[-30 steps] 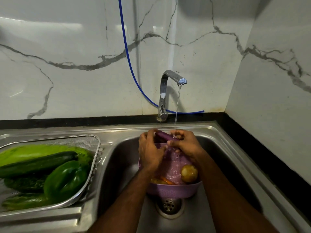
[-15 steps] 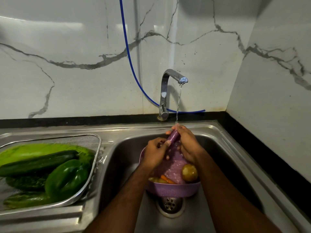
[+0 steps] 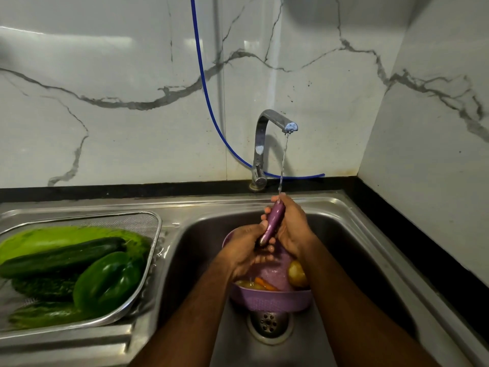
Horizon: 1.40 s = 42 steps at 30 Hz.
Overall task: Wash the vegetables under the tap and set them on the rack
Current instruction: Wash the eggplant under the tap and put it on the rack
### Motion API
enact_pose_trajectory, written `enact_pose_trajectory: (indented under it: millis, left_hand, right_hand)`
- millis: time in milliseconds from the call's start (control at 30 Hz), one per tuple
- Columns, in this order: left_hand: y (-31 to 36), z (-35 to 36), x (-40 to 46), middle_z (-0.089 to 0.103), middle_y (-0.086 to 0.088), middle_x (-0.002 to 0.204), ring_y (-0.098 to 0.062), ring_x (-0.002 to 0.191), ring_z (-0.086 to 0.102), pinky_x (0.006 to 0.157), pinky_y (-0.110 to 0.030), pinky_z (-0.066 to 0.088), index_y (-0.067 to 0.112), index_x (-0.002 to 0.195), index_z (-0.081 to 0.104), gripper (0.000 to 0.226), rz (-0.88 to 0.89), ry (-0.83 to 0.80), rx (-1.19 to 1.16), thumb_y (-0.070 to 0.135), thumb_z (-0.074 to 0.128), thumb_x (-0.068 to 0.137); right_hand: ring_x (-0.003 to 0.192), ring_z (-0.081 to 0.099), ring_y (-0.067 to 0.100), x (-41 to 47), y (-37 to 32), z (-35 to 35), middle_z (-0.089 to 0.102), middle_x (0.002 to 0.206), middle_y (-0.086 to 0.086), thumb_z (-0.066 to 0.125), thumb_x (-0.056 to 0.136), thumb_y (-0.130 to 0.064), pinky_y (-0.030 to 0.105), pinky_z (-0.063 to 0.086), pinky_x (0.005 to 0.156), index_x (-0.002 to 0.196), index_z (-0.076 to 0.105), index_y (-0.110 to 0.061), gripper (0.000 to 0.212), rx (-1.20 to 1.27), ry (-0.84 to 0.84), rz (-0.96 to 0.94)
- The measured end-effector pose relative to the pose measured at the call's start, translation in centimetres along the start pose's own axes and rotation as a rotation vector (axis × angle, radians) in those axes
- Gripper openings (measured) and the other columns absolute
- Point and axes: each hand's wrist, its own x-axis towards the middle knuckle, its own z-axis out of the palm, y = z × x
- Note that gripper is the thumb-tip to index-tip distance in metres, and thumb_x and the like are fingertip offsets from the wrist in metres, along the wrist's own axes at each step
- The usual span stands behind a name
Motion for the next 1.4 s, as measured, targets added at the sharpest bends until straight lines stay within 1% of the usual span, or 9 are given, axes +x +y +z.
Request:
enact_pose_trajectory:
  millis: [133,267,367,500,667,833,967,1167,1400]
  left_hand:
    - [-0.7,-0.2,0.4,0.066,-0.012,0.084,-0.017,0.067,0.064,0.056,-0.031,0.058,0.004,0.108,0.066,0.017,0.08,0.042,0.08,0.017,0.059,0.099]
    - [-0.8,-0.4,0.9,0.073,-0.009,0.088,-0.021,0.076,0.069,0.067,-0.038,0.059,0.007,0.104,0.068,0.012,0.253,0.231,0.236,0.009,0.068,0.092]
    - [-0.6,-0.7,1.2,0.072,-0.006,0.094,-0.026,0.09,0.07,0.081,-0.041,0.061,0.015,0.096,0.069,0.021,0.366,0.425,0.356,0.001,0.075,0.083]
    - [0.5,-1.4,0.6,0.071,-0.006,0.1,-0.024,0.095,0.07,0.088,-0.043,0.06,0.015,0.105,0.067,0.037,0.415,0.562,0.322,0.0,0.081,0.074]
    - [1.6,-1.0,-0.9,0.069,-0.014,0.103,-0.029,0.095,0.069,0.088,-0.049,0.059,0.011,0.111,0.065,0.041,0.452,0.606,0.179,-0.003,0.08,0.076]
    - [3.2,-0.8,-3.7,0.069,-0.007,0.089,-0.023,0.079,0.067,0.076,-0.039,0.06,0.02,0.098,0.06,0.049,0.505,0.649,0.442,0.001,0.088,0.063]
    - [5.1,-1.5,-6.5,0.066,-0.002,0.081,-0.013,0.067,0.06,0.054,-0.012,0.047,0.019,0.092,0.059,0.045,0.579,0.665,0.592,0.002,0.089,0.063]
    - [9.0,-3.7,-11.4,0.062,0.0,0.081,-0.01,0.066,0.053,0.065,-0.025,0.051,0.013,0.095,0.06,0.043,0.651,0.701,0.732,0.012,0.091,0.064]
    - [13.3,-10.5,-17.6,0.065,0.001,0.062,-0.003,0.052,0.052,0.05,-0.012,0.04,0.013,0.071,0.068,0.017,0.681,0.744,0.975,0.022,0.08,0.08]
  right_hand:
    - [0.064,0.061,0.022,0.1,-0.1,0.5,0.062,0.07,0.008,0.05,0.106,-0.041,0.039,0.054,0.071,0.082,0.062,-0.011,0.04,-0.131,0.034,-0.046]
    - [0.08,0.067,0.024,0.7,-0.1,0.1,0.07,0.083,0.009,0.04,0.107,-0.051,0.041,0.056,0.084,0.087,0.066,-0.014,0.049,-0.38,0.115,-0.067]
    - [0.07,0.065,0.02,1.0,0.5,-1.2,0.07,0.086,0.01,0.036,0.108,-0.053,0.033,0.054,0.063,0.099,0.065,-0.018,0.047,-0.678,0.139,-0.059]
    - [0.057,0.058,0.013,0.0,0.3,-2.9,0.068,0.08,0.011,0.049,0.108,-0.031,0.024,0.048,0.049,0.106,0.069,-0.011,0.028,-0.552,-0.013,-0.083]
    - [0.076,0.072,0.02,-1.7,-0.4,-2.9,0.075,0.105,0.015,0.05,0.108,-0.012,0.029,0.061,0.069,0.12,0.07,-0.012,0.023,-0.546,-0.253,-0.029]
    - [0.105,0.073,0.015,-3.3,0.9,-1.1,0.077,0.112,0.002,0.065,0.098,-0.005,0.03,0.058,0.095,0.118,0.069,-0.023,0.027,-0.892,-0.599,-0.125]
    - [0.096,0.073,0.011,-4.3,1.5,1.0,0.077,0.103,-0.001,0.067,0.097,-0.008,0.031,0.06,0.081,0.115,0.07,-0.019,0.022,-0.957,-0.568,-0.342]
    - [0.082,0.071,0.003,-5.5,1.5,3.6,0.074,0.101,0.003,0.068,0.095,-0.001,0.013,0.051,0.066,0.119,0.066,-0.007,0.025,-0.855,-0.501,-0.43]
    - [0.083,0.066,0.008,-7.6,2.6,10.6,0.075,0.101,-0.002,0.076,0.092,-0.02,0.025,0.053,0.078,0.115,0.073,-0.023,0.023,-1.034,-0.484,-0.657]
